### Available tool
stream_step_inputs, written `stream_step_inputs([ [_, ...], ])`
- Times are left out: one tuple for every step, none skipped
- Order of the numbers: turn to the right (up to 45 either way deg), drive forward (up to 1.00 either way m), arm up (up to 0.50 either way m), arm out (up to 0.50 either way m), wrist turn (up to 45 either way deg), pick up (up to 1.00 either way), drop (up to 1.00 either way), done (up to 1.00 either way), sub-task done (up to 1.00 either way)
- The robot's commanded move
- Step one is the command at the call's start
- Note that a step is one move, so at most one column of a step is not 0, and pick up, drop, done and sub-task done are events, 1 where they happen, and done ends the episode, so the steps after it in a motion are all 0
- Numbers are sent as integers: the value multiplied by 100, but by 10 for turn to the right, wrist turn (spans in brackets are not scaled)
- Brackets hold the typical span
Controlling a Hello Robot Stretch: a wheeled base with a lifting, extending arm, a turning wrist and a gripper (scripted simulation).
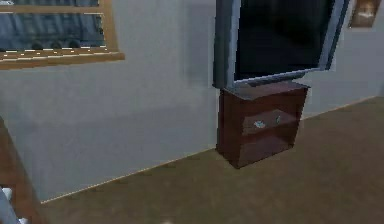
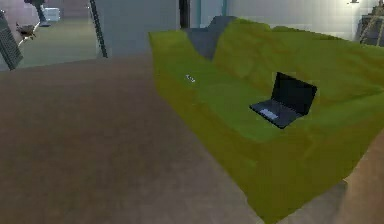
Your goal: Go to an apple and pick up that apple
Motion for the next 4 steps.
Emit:
stream_step_inputs([
  [450, 0, 0, 0, 0, 0, 0, 0, 0],
  [210, 0, 0, 0, 0, 0, 0, 0, 0],
  [0, 100, 0, 0, 0, 0, 0, 0, 0],
  [0, 100, 0, 0, 0, 0, 0, 0, 0],
])
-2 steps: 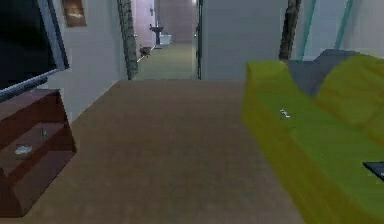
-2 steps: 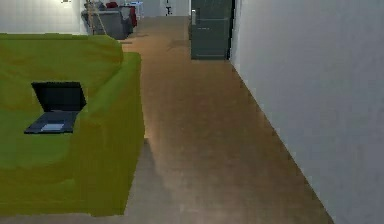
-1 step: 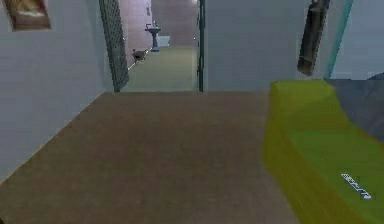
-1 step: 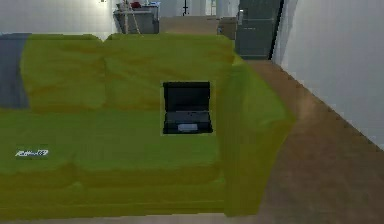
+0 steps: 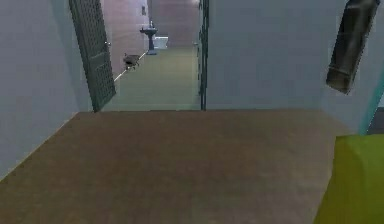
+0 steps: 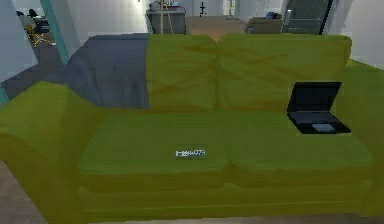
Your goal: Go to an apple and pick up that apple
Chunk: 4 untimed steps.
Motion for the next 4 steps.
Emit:
stream_step_inputs([
  [30, 0, 0, 0, 0, 0, 0, 0, 0],
  [0, 100, 0, 0, 0, 0, 0, 0, 0],
  [60, 0, 0, 0, 0, 0, 0, 0, 0],
  [0, 20, 0, 0, 0, 0, 0, 0, 0],
])
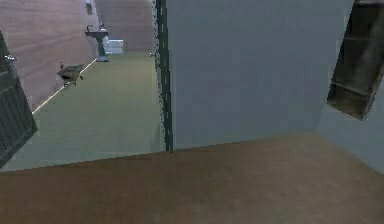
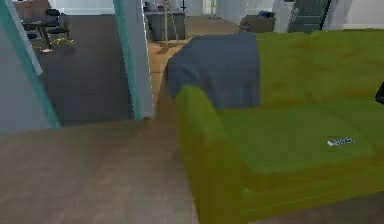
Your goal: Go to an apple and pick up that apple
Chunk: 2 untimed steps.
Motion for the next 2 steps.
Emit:
stream_step_inputs([
  [270, 0, 0, 0, 0, 0, 0, 0, 0],
  [0, 15, 0, 0, 0, 0, 0, 0, 0],
])
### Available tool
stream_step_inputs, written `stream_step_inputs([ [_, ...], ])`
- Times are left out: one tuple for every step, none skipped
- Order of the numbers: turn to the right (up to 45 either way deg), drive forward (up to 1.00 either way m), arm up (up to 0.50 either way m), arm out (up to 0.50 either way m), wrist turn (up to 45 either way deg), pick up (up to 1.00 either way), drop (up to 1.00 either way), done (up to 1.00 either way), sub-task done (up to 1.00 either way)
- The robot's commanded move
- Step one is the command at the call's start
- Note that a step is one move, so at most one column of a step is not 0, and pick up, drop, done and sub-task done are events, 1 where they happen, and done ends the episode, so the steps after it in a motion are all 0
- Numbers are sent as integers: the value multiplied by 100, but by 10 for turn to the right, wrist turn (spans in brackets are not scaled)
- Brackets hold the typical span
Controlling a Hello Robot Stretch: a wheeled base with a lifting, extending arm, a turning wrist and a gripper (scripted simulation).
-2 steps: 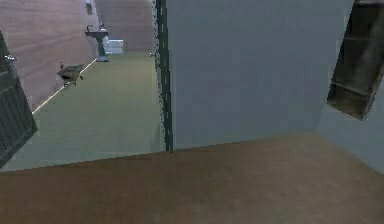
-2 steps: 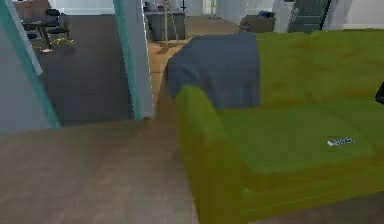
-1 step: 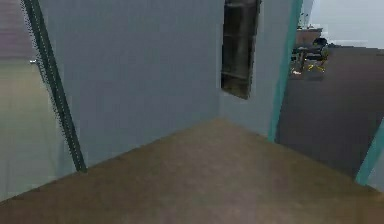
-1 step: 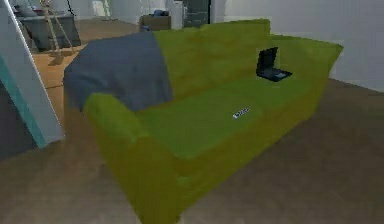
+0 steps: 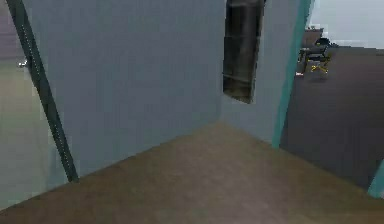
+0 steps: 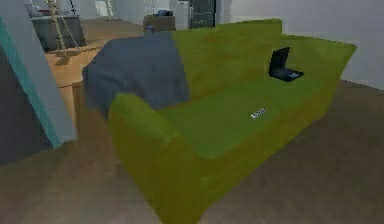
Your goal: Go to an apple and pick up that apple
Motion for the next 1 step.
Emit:
stream_step_inputs([
  [360, 0, 0, 0, 0, 0, 0, 0, 0],
])
